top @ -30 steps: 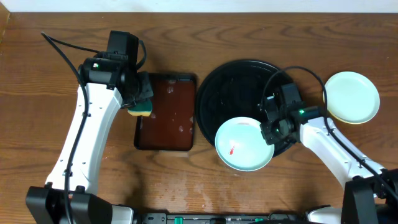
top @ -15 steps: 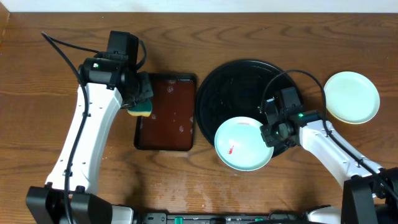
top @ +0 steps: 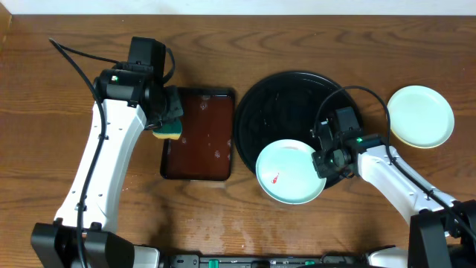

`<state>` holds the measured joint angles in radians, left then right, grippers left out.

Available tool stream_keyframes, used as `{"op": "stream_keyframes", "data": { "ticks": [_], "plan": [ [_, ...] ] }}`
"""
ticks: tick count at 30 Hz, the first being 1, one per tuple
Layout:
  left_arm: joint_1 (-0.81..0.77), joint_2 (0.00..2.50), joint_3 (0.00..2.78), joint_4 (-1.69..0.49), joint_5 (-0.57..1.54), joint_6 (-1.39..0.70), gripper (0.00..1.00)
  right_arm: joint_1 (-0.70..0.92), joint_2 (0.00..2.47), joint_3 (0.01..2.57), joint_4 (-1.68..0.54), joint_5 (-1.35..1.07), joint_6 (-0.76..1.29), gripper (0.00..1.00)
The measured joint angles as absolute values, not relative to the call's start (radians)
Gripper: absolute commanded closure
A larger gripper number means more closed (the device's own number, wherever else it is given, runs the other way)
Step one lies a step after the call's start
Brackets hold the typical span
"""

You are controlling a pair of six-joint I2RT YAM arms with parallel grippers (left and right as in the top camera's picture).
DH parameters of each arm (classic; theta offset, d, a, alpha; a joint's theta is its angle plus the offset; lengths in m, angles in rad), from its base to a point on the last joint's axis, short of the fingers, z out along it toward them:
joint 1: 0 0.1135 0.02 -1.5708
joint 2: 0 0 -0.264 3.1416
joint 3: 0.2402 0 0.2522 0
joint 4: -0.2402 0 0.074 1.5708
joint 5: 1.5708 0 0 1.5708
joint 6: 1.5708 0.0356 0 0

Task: Clean dirty plates on tray and stack at the side
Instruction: 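Grip the rim of the remaining pale green plate with the right gripper, then move the sponge in the left gripper over the remaining plate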

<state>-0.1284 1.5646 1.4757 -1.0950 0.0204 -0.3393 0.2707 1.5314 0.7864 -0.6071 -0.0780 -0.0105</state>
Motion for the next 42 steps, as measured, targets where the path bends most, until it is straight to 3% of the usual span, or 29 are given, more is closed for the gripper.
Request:
{"op": "stream_keyframes", "data": {
  "ticks": [13, 22, 32, 42],
  "plan": [
    [-0.128, 1.565, 1.476, -1.095, 0.021, -0.339, 0.92, 0.120, 1.531, 0.882, -0.420, -0.033, 0.149, 0.99],
    [-0.128, 1.565, 1.443, -1.053, 0.021, -0.339, 0.93, 0.125, 1.533, 0.874, -0.329, 0.050, 0.250, 0.99],
    [-0.169, 1.565, 1.423, -0.979, 0.112, -0.274, 0.92, 0.145, 1.576, 0.869, -0.286, -0.052, 0.134, 0.99],
    [-0.367, 1.575, 1.422, -0.818, 0.159, -0.238, 0.93, 0.145, 1.686, 0.867, -0.219, -0.143, 0.069, 0.99]
  ]
}}
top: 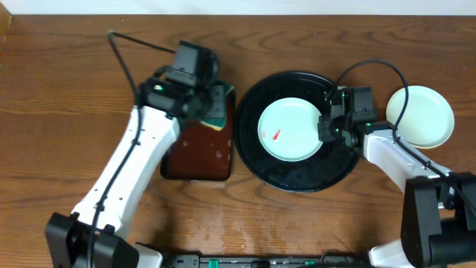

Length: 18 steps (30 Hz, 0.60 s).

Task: Clean dirty plates on tray and stack at the side
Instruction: 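Move the sponge in the left gripper over the remaining plate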

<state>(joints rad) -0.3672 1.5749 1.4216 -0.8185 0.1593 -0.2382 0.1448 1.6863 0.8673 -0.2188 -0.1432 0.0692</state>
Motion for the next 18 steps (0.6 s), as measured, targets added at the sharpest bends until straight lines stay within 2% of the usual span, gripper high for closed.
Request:
{"op": "stream_keyframes", "data": {
  "ticks": [6, 18],
  "plan": [
    [-0.475, 1.658, 1.422, -0.697, 0.168, -0.270, 0.93, 0.145, 1.690, 0.867, -0.216, -0.150, 0.065, 0.99],
    [-0.584, 1.927, 1.469, -0.565, 0.259, -0.314, 0.93, 0.145, 1.690, 0.867, -0.221, -0.150, 0.063, 0.99]
  ]
}}
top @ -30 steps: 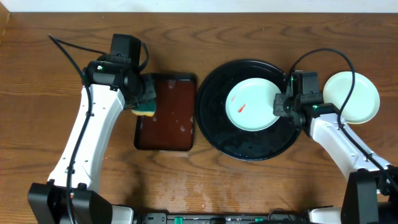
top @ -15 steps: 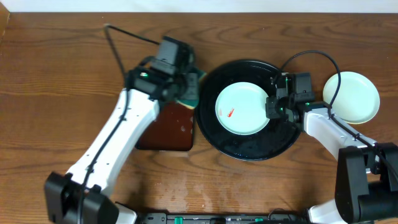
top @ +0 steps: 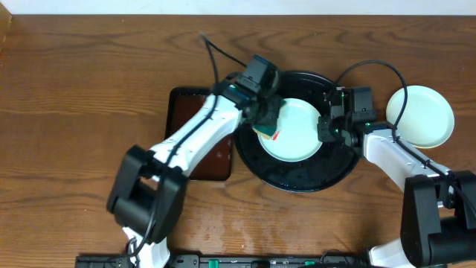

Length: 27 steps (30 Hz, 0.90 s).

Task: Clean dirty plates on tray and stack at the side
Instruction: 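Move the sponge in the left gripper over the remaining plate, then wipe the sponge across the remaining pale green plate with the left gripper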

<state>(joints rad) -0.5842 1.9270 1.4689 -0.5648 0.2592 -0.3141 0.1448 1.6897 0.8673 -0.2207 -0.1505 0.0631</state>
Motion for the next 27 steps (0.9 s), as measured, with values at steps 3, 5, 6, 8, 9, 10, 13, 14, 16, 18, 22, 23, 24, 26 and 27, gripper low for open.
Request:
{"op": "stream_keyframes", "data": {
  "ticks": [3, 5, 6, 8, 9, 10, 13, 14, 16, 18, 22, 23, 24, 26, 27],
  "plan": [
    [-0.607, 1.964, 1.470, -0.519, 0.260, -0.315, 0.93, 0.145, 1.690, 0.867, -0.222, -0.151, 0.063, 0.99],
    [-0.619, 1.986, 1.473, -0.511, 0.254, -0.315, 0.93, 0.145, 1.690, 0.867, -0.223, -0.151, 0.063, 0.99],
    [-0.625, 1.997, 1.473, -0.511, 0.244, -0.315, 0.93, 0.145, 1.690, 0.867, -0.223, -0.151, 0.063, 0.99],
    [-0.633, 2.017, 1.473, -0.511, 0.225, -0.315, 0.93, 0.145, 1.692, 0.867, -0.222, -0.151, 0.063, 0.99],
    [-0.635, 2.026, 1.473, -0.510, 0.216, -0.315, 0.92, 0.145, 1.695, 0.867, -0.222, -0.150, 0.063, 0.99],
    [-0.636, 2.035, 1.473, -0.507, 0.206, -0.315, 0.93, 0.145, 1.697, 0.867, -0.222, -0.150, 0.063, 0.99],
    [-0.636, 2.055, 1.473, -0.493, 0.191, -0.314, 0.93, 0.145, 1.704, 0.867, -0.221, -0.150, 0.063, 0.99],
    [-0.636, 2.060, 1.473, -0.491, 0.186, -0.314, 0.93, 0.145, 1.706, 0.867, -0.221, -0.150, 0.063, 0.99],
    [-0.636, 2.067, 1.473, -0.490, 0.175, -0.314, 0.93, 0.145, 1.708, 0.867, -0.222, -0.151, 0.063, 0.99],
    [-0.637, 2.072, 1.473, -0.489, 0.169, -0.314, 0.92, 0.145, 1.709, 0.867, -0.222, -0.151, 0.063, 0.99],
    [-0.642, 2.080, 1.473, -0.488, 0.159, -0.314, 0.92, 0.145, 1.709, 0.867, -0.223, -0.152, 0.063, 0.99],
    [-0.643, 2.082, 1.473, -0.486, 0.158, -0.314, 0.93, 0.145, 1.709, 0.867, -0.223, -0.153, 0.063, 0.99],
    [-0.645, 2.087, 1.474, -0.485, 0.158, -0.314, 0.92, 0.145, 1.709, 0.867, -0.223, -0.153, 0.063, 0.99],
    [-0.650, 2.096, 1.480, -0.485, 0.160, -0.314, 0.93, 0.145, 1.711, 0.867, -0.223, -0.153, 0.063, 0.99],
    [-0.651, 2.099, 1.483, -0.485, 0.163, -0.314, 0.92, 0.145, 1.712, 0.867, -0.223, -0.153, 0.063, 0.99]
  ]
}}
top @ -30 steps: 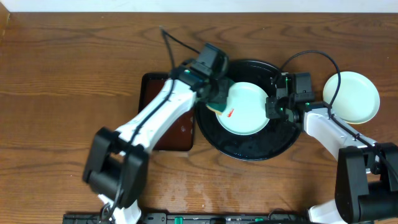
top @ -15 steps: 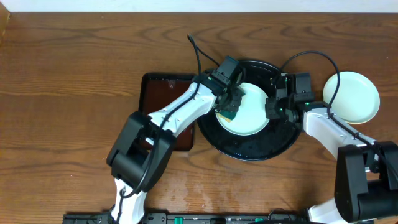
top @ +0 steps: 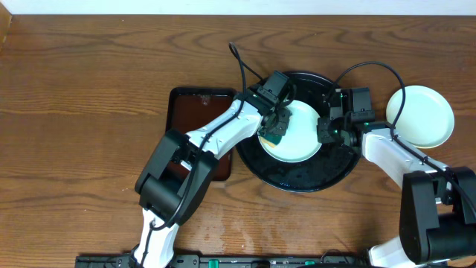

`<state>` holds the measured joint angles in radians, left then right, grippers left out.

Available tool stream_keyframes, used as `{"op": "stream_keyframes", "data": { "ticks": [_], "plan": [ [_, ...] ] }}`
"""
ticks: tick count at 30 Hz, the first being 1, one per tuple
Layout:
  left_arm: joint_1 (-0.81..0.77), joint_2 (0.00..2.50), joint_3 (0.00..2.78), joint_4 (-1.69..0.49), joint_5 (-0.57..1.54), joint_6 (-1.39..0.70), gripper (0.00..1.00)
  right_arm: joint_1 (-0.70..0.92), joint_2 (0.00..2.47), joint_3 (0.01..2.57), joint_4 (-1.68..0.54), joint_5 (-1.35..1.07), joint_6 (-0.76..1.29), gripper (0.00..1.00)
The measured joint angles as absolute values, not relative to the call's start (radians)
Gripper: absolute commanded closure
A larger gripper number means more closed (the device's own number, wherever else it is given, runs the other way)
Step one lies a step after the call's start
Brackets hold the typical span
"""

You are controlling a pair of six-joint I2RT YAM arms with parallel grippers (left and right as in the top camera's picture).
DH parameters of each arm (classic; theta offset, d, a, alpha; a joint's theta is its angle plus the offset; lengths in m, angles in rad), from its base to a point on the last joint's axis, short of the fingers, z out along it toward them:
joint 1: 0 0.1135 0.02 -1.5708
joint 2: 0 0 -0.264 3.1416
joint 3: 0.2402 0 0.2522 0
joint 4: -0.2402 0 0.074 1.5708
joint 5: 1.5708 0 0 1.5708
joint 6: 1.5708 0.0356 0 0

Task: Clean dirty plates on tray and stack at the side
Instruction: 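Wipe the sponge across the remaining pale green plate with the left gripper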

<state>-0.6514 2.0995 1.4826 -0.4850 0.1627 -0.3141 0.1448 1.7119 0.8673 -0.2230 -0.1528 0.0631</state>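
A pale green plate [top: 300,132] lies inside the round black tray [top: 305,173]. My left gripper [top: 276,132] is shut on a green and yellow sponge [top: 274,136] and presses it on the plate's left part, where the red stain is hidden under it. My right gripper [top: 325,128] is shut on the plate's right rim. A second pale plate [top: 420,116] rests on the table to the right of the tray.
A dark brown rectangular tray [top: 199,112] lies left of the black tray, partly covered by my left arm. Cables arch over the black tray's top edge. The wooden table [top: 74,112] spreads to the left and front.
My left gripper has moved with the sponge a little to the right and down on the plate, over the spot where the red stain showed. The right gripper and plate have not moved.
My left gripper held the sponge at the brown tray's left edge while the right held the stained plate over the black tray's front rim. The plate then lay in the black tray's middle. The sponge came to its left edge, and now covers the stain.
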Motion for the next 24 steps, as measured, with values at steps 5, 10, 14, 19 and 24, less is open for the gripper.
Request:
{"op": "stream_keyframes", "data": {
  "ticks": [5, 10, 14, 19, 24],
  "plan": [
    [-0.660, 2.123, 1.498, -0.483, 0.187, -0.314, 0.92, 0.145, 1.712, 0.867, -0.224, -0.152, 0.063, 0.99],
    [-0.663, 2.145, 1.514, -0.479, 0.219, -0.314, 0.92, 0.144, 1.712, 0.867, -0.226, -0.146, 0.063, 0.99],
    [-0.657, 2.153, 1.517, -0.462, 0.271, -0.314, 0.93, 0.144, 1.712, 0.867, -0.227, -0.131, 0.063, 0.99],
    [-0.643, 2.182, 1.517, -0.382, 0.483, -0.314, 0.93, 0.144, 1.712, 0.867, -0.227, -0.123, 0.063, 0.99],
    [-0.644, 2.226, 1.513, -0.294, 0.723, -0.343, 0.93, 0.144, 1.712, 0.867, -0.227, -0.123, 0.063, 0.99]
  ]
}}
